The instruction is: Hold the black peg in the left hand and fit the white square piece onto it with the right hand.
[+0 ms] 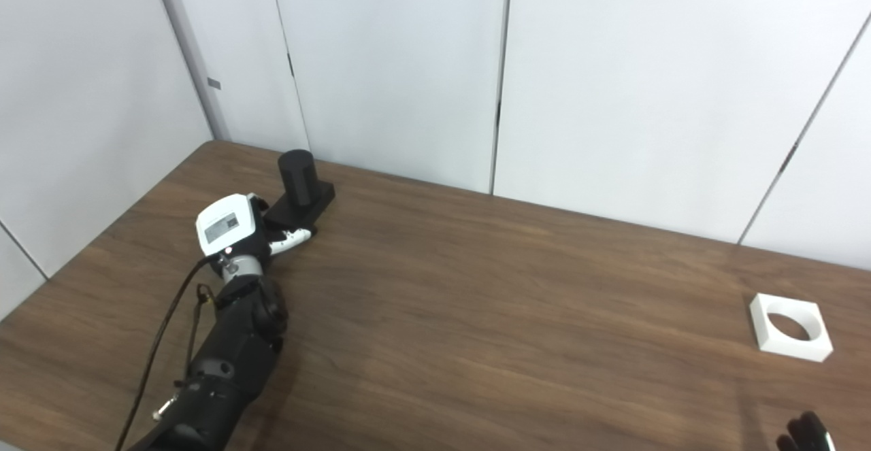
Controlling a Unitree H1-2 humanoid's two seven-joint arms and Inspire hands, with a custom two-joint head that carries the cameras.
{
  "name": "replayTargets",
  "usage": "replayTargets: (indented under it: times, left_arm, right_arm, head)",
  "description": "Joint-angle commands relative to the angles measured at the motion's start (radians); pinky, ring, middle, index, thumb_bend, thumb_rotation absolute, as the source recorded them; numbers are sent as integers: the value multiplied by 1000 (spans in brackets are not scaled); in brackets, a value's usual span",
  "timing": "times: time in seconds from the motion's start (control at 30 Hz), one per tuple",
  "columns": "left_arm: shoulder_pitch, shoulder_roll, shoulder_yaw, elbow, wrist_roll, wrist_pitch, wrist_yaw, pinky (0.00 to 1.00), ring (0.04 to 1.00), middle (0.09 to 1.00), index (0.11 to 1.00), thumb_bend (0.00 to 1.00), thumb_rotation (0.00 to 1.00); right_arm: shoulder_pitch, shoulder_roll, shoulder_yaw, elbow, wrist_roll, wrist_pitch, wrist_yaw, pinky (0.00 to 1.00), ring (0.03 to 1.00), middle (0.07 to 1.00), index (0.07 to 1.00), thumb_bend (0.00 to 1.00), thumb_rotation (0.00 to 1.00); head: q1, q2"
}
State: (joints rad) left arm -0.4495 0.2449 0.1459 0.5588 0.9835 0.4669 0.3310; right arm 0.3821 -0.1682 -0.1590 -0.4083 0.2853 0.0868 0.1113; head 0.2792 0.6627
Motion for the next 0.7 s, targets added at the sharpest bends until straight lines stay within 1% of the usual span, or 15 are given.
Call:
replayTargets:
  times: [0.0, 0.33, 0.5, 0.67]
  left_arm:
    - [-42, -7, 6, 5, 13, 3, -35, 714, 798, 797, 727, 848, 566]
    - [-47, -43, 41, -4, 58, 3, -54, 713, 800, 803, 737, 836, 557]
    - [-55, -56, 51, 18, 58, 3, -32, 687, 774, 781, 714, 840, 538]
    - [-67, -55, 53, 33, 64, 3, -31, 672, 772, 785, 720, 820, 542]
  right_arm:
    - [-6, 0, -4, -38, 7, -19, 1, 1000, 1000, 1000, 1000, 814, 947]
    - [-8, 0, -1, -40, 3, -16, 1, 1000, 1000, 1000, 1000, 793, 966]
    - [-6, 2, 0, -40, 3, -22, 3, 1000, 1000, 1000, 1000, 782, 967]
    - [-6, 1, 2, -45, 5, -17, 3, 1000, 1000, 1000, 1000, 779, 972]
  head:
    - [3, 3]
    - [2, 2]
    - [-2, 2]
    - [1, 3]
